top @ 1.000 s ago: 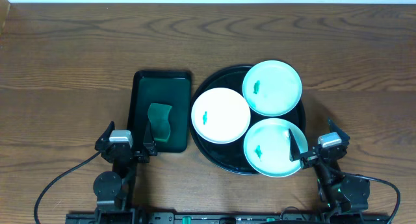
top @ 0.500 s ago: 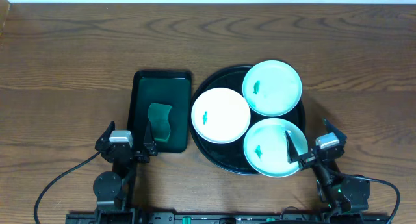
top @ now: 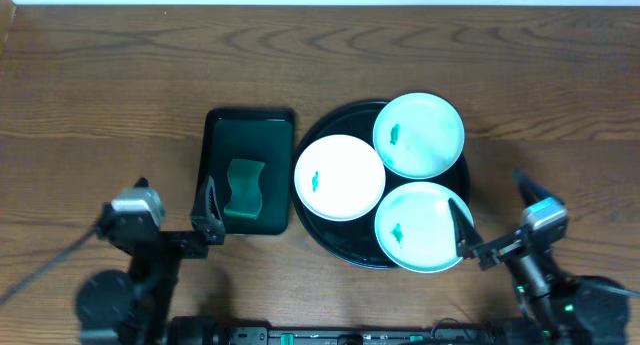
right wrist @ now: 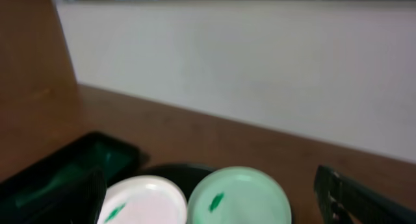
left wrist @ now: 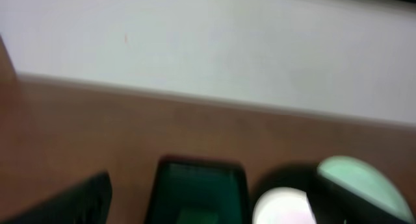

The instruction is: Clean dirty plates on tray and stack at the side

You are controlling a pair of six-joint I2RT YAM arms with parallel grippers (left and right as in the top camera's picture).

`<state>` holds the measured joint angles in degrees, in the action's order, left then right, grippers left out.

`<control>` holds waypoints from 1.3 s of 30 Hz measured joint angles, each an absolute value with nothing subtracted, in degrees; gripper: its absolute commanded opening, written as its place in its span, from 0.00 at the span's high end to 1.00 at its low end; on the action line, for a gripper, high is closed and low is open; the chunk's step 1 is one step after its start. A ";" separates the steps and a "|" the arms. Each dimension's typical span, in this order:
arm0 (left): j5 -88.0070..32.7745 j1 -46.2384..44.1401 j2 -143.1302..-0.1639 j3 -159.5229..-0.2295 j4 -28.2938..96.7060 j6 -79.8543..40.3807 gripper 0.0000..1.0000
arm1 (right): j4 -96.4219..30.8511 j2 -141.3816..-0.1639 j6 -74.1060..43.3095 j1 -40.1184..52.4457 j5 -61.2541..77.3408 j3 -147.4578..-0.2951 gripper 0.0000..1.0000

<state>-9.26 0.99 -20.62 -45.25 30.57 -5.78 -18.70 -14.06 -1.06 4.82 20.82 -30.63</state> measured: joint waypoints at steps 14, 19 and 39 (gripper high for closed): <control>-10.85 0.99 -66.72 -89.19 77.97 -6.13 0.05 | -62.17 -63.53 -2.57 4.73 21.08 -79.48 0.01; -11.92 0.99 -76.09 -89.23 83.79 -6.00 0.30 | -63.05 -74.50 -4.58 4.73 22.39 -81.49 0.01; -10.11 0.95 -81.32 -77.08 76.88 -10.13 0.51 | -63.51 -88.90 -13.32 16.58 19.03 -81.49 0.49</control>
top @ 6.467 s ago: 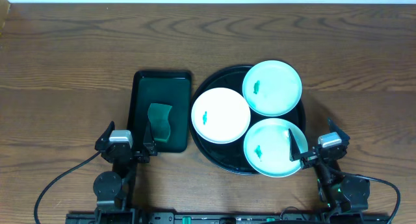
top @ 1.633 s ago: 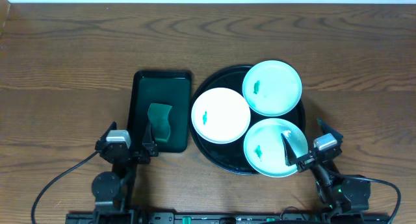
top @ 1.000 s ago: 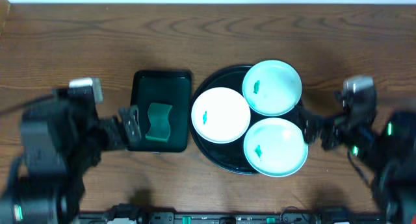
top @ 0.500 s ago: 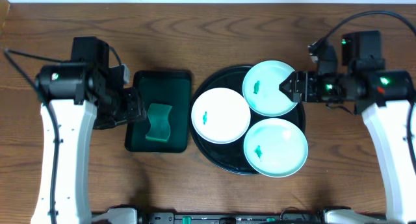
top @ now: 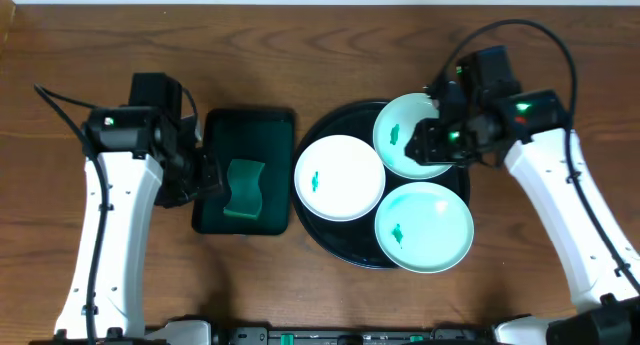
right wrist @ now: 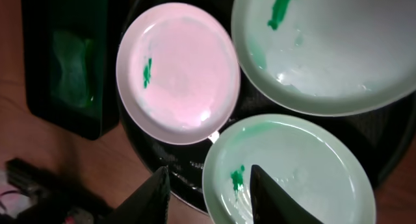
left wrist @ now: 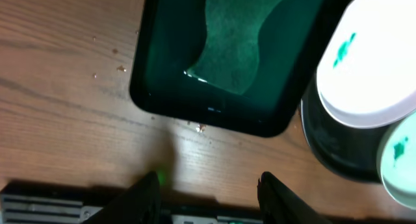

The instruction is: Clean dirty plates on tray and stack at the side

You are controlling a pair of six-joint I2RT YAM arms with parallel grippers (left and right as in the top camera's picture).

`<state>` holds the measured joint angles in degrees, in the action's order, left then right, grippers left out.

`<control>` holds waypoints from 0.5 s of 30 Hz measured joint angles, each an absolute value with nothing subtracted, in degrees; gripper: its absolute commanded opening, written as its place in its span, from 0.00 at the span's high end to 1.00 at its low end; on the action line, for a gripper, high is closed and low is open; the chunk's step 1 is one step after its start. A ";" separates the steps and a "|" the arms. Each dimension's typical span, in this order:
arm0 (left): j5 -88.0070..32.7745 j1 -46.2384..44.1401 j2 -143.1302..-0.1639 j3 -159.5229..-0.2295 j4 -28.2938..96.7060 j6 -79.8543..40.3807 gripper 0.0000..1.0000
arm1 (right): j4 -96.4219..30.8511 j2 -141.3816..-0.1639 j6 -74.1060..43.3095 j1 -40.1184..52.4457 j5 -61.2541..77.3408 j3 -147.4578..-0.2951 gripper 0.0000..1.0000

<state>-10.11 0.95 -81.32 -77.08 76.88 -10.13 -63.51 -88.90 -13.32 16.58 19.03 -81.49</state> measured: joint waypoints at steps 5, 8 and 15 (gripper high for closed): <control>-9.91 0.95 -81.28 -71.42 71.40 -10.76 0.50 | -56.38 -89.89 -14.28 21.76 13.80 -80.01 0.30; -9.87 0.95 -81.28 -69.01 69.87 -10.94 0.50 | -52.56 -91.42 -14.68 23.88 11.55 -78.17 0.32; -8.78 0.95 -81.28 -68.27 68.84 -10.96 0.49 | -48.75 -98.56 -15.64 24.25 9.65 -76.05 0.39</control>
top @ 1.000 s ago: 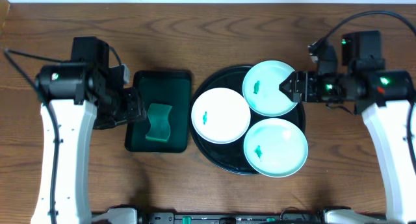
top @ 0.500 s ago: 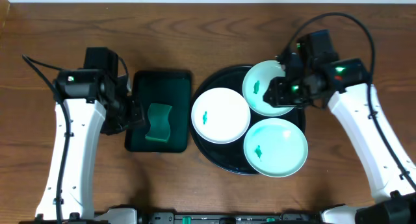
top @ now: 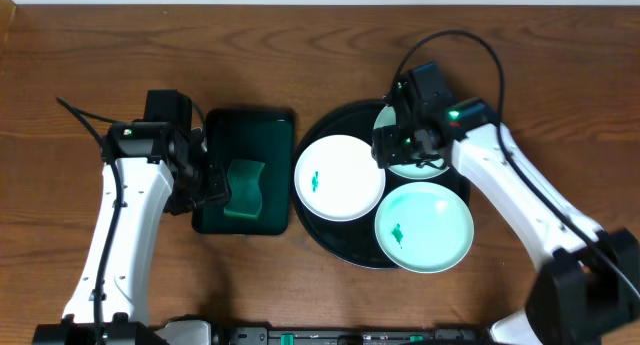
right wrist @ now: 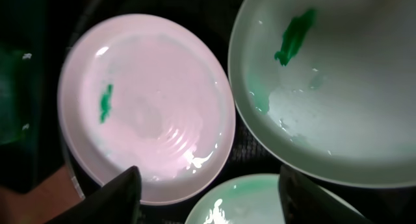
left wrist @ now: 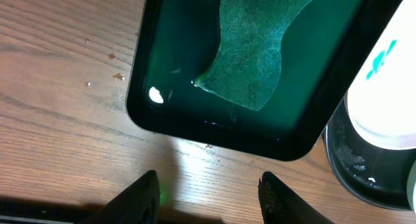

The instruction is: Clean dirty plates on tray and stack at the side

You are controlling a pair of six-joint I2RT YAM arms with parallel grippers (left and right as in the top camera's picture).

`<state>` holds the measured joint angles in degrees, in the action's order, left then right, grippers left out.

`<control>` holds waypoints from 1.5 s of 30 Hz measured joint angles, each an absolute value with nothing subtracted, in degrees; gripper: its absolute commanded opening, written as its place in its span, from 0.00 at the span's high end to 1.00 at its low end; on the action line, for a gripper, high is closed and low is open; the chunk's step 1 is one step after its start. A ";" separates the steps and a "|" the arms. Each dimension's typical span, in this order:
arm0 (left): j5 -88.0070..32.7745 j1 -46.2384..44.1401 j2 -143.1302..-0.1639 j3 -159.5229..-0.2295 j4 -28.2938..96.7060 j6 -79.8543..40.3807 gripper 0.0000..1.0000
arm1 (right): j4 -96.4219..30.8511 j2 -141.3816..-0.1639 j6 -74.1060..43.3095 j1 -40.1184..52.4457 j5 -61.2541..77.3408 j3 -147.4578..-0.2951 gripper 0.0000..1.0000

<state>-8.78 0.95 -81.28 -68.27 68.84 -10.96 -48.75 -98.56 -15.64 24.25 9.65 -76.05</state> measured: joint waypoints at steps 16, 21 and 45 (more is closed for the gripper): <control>-8.64 0.95 -81.28 -68.23 68.73 -11.81 0.13 | -47.27 -107.02 -15.05 24.25 13.08 -75.61 0.32; -8.67 0.95 -81.25 -68.18 69.10 -11.75 0.44 | -47.27 -107.00 -14.90 24.25 13.28 -75.61 0.47; -8.64 0.95 -81.25 -68.16 66.92 -11.88 0.52 | -43.97 -107.02 -19.62 24.69 10.61 -72.05 0.70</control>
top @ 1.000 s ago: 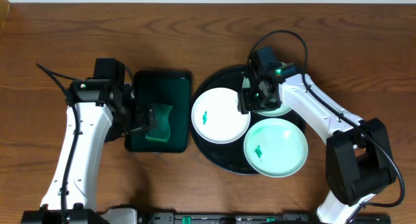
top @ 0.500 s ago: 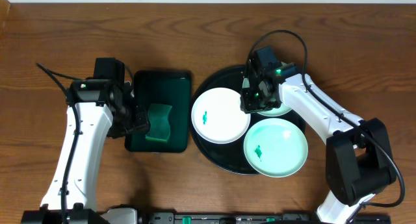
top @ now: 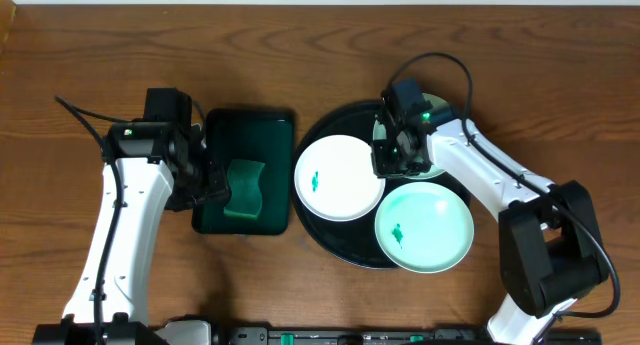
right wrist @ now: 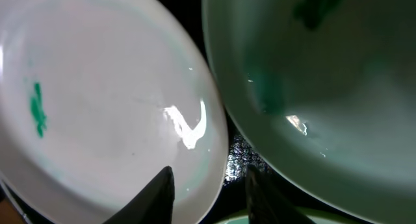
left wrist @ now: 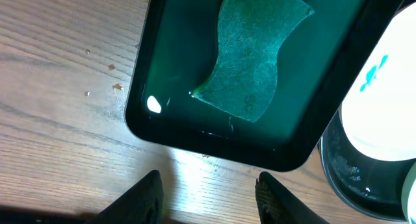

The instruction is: Clean dirty plates on tray and stack at the side

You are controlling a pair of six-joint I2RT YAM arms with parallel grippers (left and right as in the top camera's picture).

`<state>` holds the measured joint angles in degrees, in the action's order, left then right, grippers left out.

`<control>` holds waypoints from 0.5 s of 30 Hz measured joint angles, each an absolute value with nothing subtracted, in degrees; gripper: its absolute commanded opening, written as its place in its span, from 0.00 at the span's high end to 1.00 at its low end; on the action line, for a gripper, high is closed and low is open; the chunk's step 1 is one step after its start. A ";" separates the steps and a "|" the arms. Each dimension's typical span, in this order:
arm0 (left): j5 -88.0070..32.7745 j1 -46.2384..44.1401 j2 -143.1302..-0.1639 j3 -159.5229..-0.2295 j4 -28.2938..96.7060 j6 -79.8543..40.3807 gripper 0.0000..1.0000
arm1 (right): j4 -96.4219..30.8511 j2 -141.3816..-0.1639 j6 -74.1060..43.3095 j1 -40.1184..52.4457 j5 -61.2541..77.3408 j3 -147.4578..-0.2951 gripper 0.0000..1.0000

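Observation:
A round black tray holds a white plate, a front mint plate and a back mint plate, each smeared with green. The arm largely covers the back plate from overhead. My right gripper is low and open, astride the white plate's right rim, where black tray shows between the plates. A green sponge lies in a dark rectangular tray. My left gripper hangs open beside that tray's long left edge, the sponge ahead of it.
Small crumbs lie on the brown wooden table beside the rectangular tray. The white plate's edge shows at the right of the left wrist view. Cables loop above both arms.
My right gripper is now much closer to the plates, at the white plate's right rim, and its fingers stand nearer together. The left gripper has barely shifted.
Both arms were first folded at the table's front edge, grippers open. Then the left gripper was at the sponge tray's left edge and the right one above the back mint plate. Then the right gripper was over the gap between plates, and now low there.

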<state>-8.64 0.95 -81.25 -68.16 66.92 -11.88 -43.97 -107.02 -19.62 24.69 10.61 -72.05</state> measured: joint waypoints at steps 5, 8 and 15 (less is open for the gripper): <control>-8.64 0.95 -81.28 -68.16 66.83 -11.88 0.52 | -40.18 -107.00 -21.12 24.69 10.24 -69.49 0.77; -8.64 0.95 -81.25 -68.16 66.76 -11.88 0.52 | -37.69 -107.00 -21.52 24.69 10.22 -68.01 0.82; -8.64 0.95 -81.28 -68.16 66.39 -11.88 0.53 | -36.40 -107.00 -22.31 24.69 10.04 -66.94 0.90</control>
<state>-8.64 0.95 -81.28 -68.16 66.39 -11.88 -36.40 -107.00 -22.31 24.69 10.04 -66.94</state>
